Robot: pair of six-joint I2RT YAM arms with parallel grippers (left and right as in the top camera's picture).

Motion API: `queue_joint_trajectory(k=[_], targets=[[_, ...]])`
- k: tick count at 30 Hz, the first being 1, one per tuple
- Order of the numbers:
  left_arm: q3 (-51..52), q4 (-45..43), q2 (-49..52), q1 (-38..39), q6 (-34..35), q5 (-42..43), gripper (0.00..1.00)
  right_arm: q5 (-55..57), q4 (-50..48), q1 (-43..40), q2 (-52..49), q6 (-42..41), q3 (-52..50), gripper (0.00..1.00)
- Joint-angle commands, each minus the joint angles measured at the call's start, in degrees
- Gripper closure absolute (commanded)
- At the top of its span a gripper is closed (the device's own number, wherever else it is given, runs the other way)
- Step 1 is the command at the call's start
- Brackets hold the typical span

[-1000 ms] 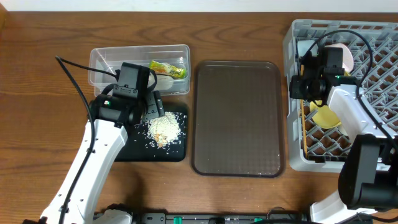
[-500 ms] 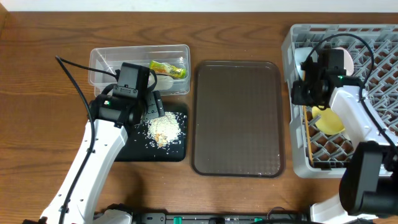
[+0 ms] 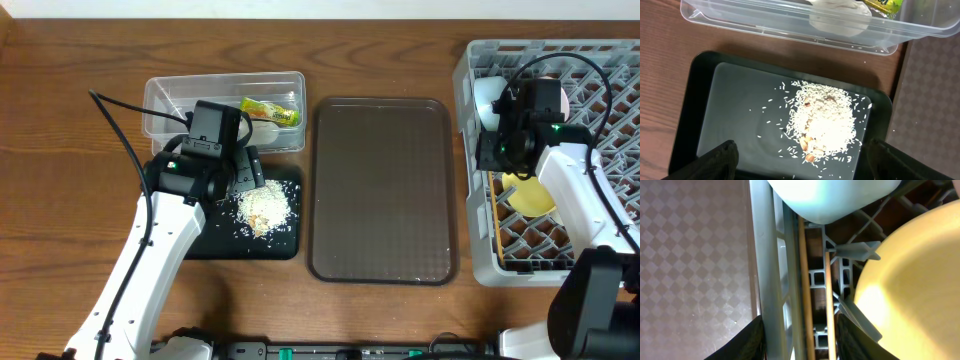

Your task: Sort waste into correct bins and load items into the dishwasher rack

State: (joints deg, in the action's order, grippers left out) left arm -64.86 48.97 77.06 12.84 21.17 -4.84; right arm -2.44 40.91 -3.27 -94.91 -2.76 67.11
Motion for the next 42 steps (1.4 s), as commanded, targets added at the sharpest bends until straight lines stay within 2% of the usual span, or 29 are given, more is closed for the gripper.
queue_joint_trajectory(k=[1, 6, 10, 14, 18, 24, 26, 27, 30, 31, 37, 42], targets=[[-0.2, 0.0, 0.0, -0.3, 0.5, -0.1, 0.15, 0.5, 0.1, -0.9, 4.1, -0.1, 0.5, 0.56], [-0.2, -1.5, 0.0, -0.3, -1.8, 0.2, 0.15, -4.0, -5.2, -0.9, 9.5, 1.2, 0.5, 0.55], [-0.3, -2.5, 0.0, -0.3, -6.7, 0.3, 0.15, -4.3, -8.6, -0.9, 12.1, 4.2, 0.5, 0.48], [-0.3, 0.3, -0.8, -0.3, -6.1, 0.3, 0.15, -2.9, -3.6, -1.2, 13.7, 3.2, 0.5, 0.36], [-0.2, 3.2, -3.9, -0.2, -5.9, 0.3, 0.15, -1.3, 1.4, -2.8, 15.8, -1.1, 0.5, 0.31], [3.6, 3.4, -16.0, 0.6, -5.9, 0.3, 0.14, -0.4, 4.5, -3.3, 22.9, -1.1, -3.0, 0.2], [6.5, 2.7, -21.2, 1.6, -5.9, 0.3, 0.14, -0.4, 2.8, -3.3, 27.0, -1.1, -6.7, 0.1], [8.4, 2.1, -24.2, 2.2, -5.9, 0.3, 0.15, -0.4, 1.7, -3.3, 29.8, -1.1, -9.1, 0.01], [13.8, 0.9, -31.8, 3.5, -5.9, 0.3, 0.14, -0.3, -0.9, -3.3, 38.9, -1.1, -16.1, 0.01], [15.2, 1.0, -33.9, 3.5, -5.9, 0.3, 0.0, -0.4, -1.1, -3.3, 41.5, -1.2, -17.8, 0.01], [17.5, 1.2, -40.4, 3.5, -5.9, 0.3, 0.0, -0.8, -0.6, -3.3, 53.5, -1.5, -24.7, 0.01], [17.5, 1.2, -40.3, 3.5, -5.9, 0.3, 0.0, -0.8, 2.9, -3.3, 56.5, -1.5, -25.6, 0.01]])
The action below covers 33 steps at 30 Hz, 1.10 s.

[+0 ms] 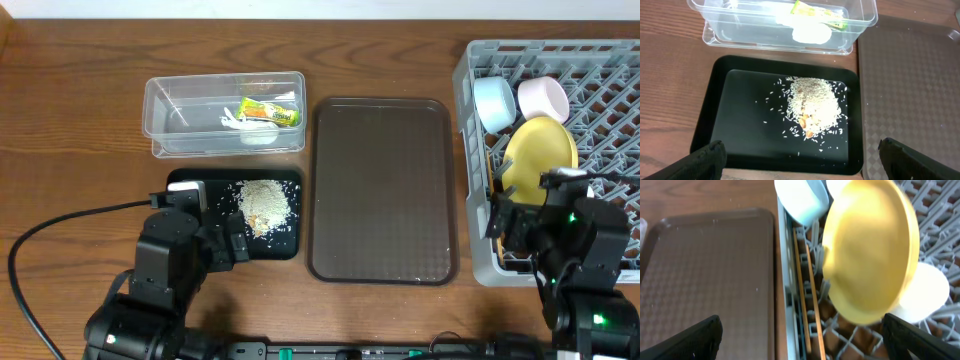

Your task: Sort waste into correct bins and load items into the dishwasher rack

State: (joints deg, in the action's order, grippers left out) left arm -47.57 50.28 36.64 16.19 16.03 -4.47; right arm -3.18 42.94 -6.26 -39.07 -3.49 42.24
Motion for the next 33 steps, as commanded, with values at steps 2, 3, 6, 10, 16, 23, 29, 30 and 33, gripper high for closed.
queue_joint_trajectory(k=[2, 3, 6, 10, 16, 23, 29, 30, 33], targets=[[0.2, -0.2, 0.1, 0.2, -0.8, 0.0, 0.0, -0.1, 2.4, -0.3, 0.5, -0.7, -0.7, 0.01], [0.2, -0.2, 0.1, 0.2, -0.8, 0.0, 0.0, -0.1, 3.1, -0.3, 0.4, -0.7, -0.7, 0.01], [0.2, -0.2, 0.1, 0.2, -0.8, 0.0, 0.0, -0.1, 5.1, -0.3, 0.4, -0.7, -0.7, 0.01], [0.2, -0.2, 0.1, 0.2, -0.8, 0.0, 0.0, -0.1, 7.3, -0.3, 0.4, -0.7, -0.7, 0.01], [0.2, -0.2, 0.1, 0.2, -0.8, 0.0, 0.0, -0.1, 8.4, 3.1, 0.9, -0.7, -0.7, 0.01], [0.2, -0.2, 0.1, 0.2, -0.8, 0.0, 0.0, 0.3, 3.9, 4.1, 2.3, 1.9, -0.8, 0.01], [0.2, -0.2, 0.1, 0.2, -0.8, 0.0, 0.01, 0.3, -9.7, 4.1, 9.9, 2.5, -5.8, 0.01], [0.2, -0.2, 0.1, 0.2, -0.8, 0.0, 0.01, 0.3, -12.0, 4.1, 11.7, 2.5, -7.5, 0.01], [0.2, -0.2, 0.1, 0.2, -0.8, 0.0, 0.01, 0.3, -21.0, 4.1, 17.9, 2.5, -14.4, 0.01]])
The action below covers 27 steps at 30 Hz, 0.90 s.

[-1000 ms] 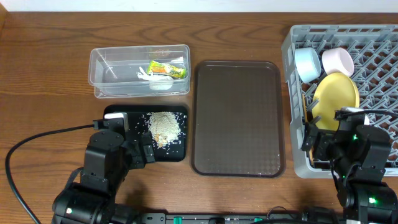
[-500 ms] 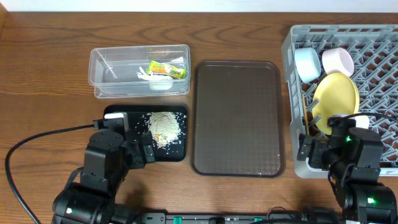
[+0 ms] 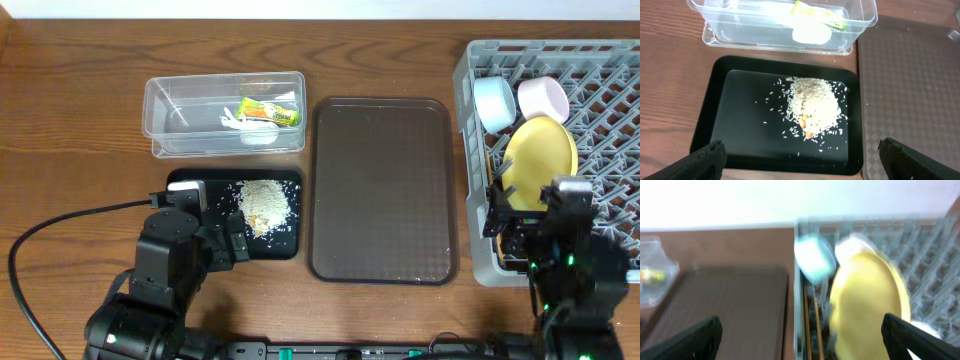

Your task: Sort waste into correct bins and load items into the dishwasher rack

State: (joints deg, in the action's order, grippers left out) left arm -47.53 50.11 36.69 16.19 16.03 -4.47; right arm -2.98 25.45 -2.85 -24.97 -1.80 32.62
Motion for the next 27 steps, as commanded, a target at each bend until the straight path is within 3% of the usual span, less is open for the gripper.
queue_joint_trajectory(k=[1, 12, 20, 27], targets=[[0.2, 0.0, 0.0, 0.2, -0.8, 0.0, 0.01, 0.2, -7.0, 0.7, 6.0, 0.8, -7.5, 0.01], [0.2, 0.0, 0.0, 0.2, -0.8, 0.0, 0.01, -0.2, -42.0, 0.6, 21.7, 0.8, -32.5, 0.01], [0.2, 0.0, 0.0, 0.2, -0.8, 0.0, 0.01, -8.2, -22.5, 0.7, 23.1, 0.6, -32.3, 0.01], [0.2, 0.0, 0.0, 0.2, -0.8, 0.0, 0.01, -8.0, -22.2, 0.7, 22.6, 0.6, -32.3, 0.01]])
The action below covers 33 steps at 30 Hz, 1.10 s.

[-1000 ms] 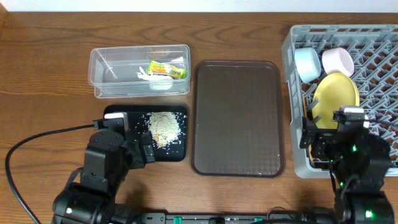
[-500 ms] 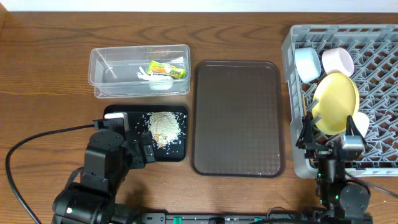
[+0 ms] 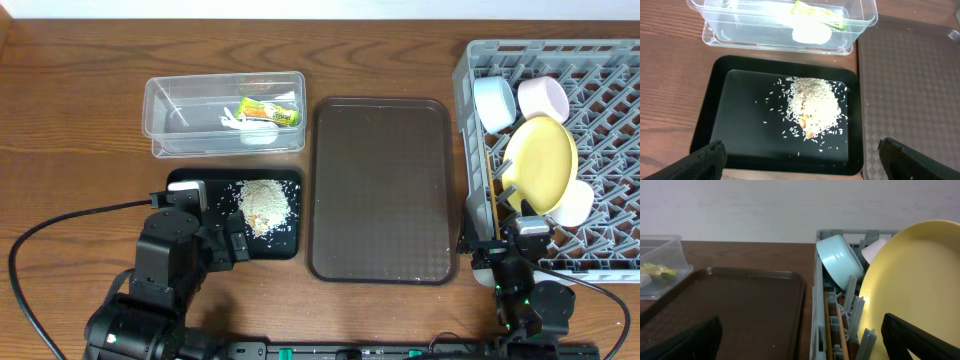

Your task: Sort waste into correct bins and load items into the dishwasher rack

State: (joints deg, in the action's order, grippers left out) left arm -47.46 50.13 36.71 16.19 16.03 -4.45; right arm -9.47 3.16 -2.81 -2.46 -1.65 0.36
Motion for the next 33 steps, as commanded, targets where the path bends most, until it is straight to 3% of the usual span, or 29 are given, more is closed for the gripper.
queue_joint_trajectory(k=[1, 29, 33], targets=[[0.1, 0.0, 0.0, 0.2, -0.8, -0.1, 0.01, -1.5, 0.1, 0.6, 0.1, 0.4, 0.0, 0.01], [0.4, 1.0, -0.7, -0.1, -1.2, -1.2, 0.01, -1.5, 0.1, 0.6, 0.0, 0.4, 0.0, 0.01], [5.3, -3.3, -5.2, -3.6, -2.4, -1.6, 0.01, -1.5, 0.1, 0.6, 0.0, 0.4, 0.0, 0.01]])
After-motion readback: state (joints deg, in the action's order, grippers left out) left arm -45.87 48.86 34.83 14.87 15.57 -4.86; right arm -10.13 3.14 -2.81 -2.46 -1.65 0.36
